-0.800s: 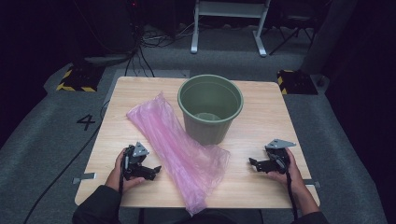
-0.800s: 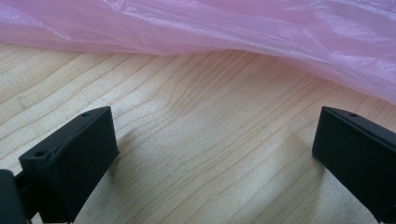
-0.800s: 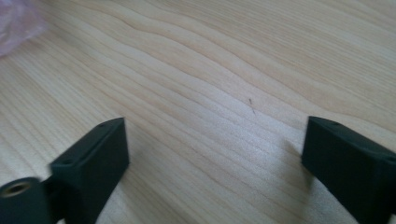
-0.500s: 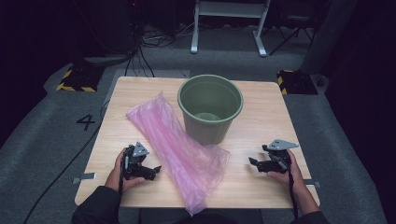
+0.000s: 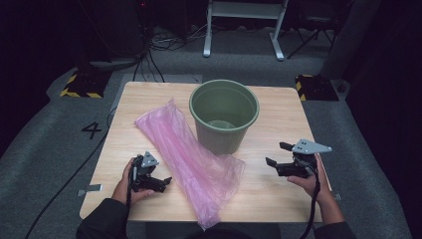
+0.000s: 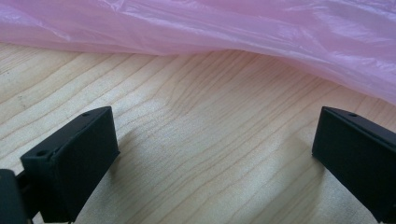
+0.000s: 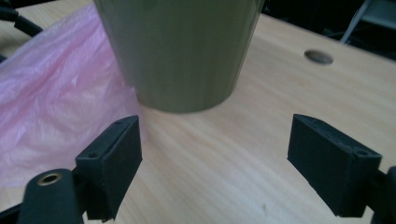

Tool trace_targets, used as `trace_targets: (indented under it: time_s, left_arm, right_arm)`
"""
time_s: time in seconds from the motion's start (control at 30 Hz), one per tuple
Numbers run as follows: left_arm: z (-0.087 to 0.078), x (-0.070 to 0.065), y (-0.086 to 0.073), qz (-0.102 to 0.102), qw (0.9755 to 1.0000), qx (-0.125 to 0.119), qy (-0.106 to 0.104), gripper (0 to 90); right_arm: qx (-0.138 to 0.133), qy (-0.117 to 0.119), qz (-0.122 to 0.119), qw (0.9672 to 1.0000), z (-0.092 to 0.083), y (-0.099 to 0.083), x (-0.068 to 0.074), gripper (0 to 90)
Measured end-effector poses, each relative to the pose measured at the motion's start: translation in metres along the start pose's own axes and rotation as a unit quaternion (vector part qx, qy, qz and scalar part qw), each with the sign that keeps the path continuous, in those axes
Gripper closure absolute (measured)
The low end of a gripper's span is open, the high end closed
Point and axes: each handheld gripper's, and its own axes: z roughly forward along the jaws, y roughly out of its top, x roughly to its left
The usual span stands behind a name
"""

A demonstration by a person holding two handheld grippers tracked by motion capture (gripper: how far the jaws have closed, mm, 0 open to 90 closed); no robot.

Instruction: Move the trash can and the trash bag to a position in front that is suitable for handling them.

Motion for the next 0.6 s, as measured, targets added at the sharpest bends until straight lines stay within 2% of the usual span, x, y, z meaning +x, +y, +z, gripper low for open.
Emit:
trace_targets:
  time_s: [0.27,0.33,0.37,0.4,0.6]
  left_arm:
    - [0.000,0.000,0.000,0.002,1.0000,0.000,0.000,0.1]
    - [0.000,0.000,0.000,0.001,1.0000,0.000,0.000,0.1]
    - [0.000,0.000,0.000,0.002,1.0000,0.000,0.000,0.1]
    - [0.000,0.000,0.000,0.001,1.0000,0.000,0.000,0.1]
    - [0.000,0.000,0.000,0.001,1.0000,0.000,-0.001,0.1]
  right_arm:
    - [-0.014,0.001,-0.030,0.9994,0.000,0.039,0.006,19.1]
    - [-0.020,0.007,-0.038,0.9990,0.001,0.051,0.009,19.1]
    - [-0.020,0.007,-0.038,0.9990,0.001,0.051,0.009,19.1]
    - [-0.026,0.014,-0.048,0.9984,0.002,0.061,0.012,19.1]
    - [-0.033,0.018,-0.058,0.9976,0.006,0.081,0.015,19.1]
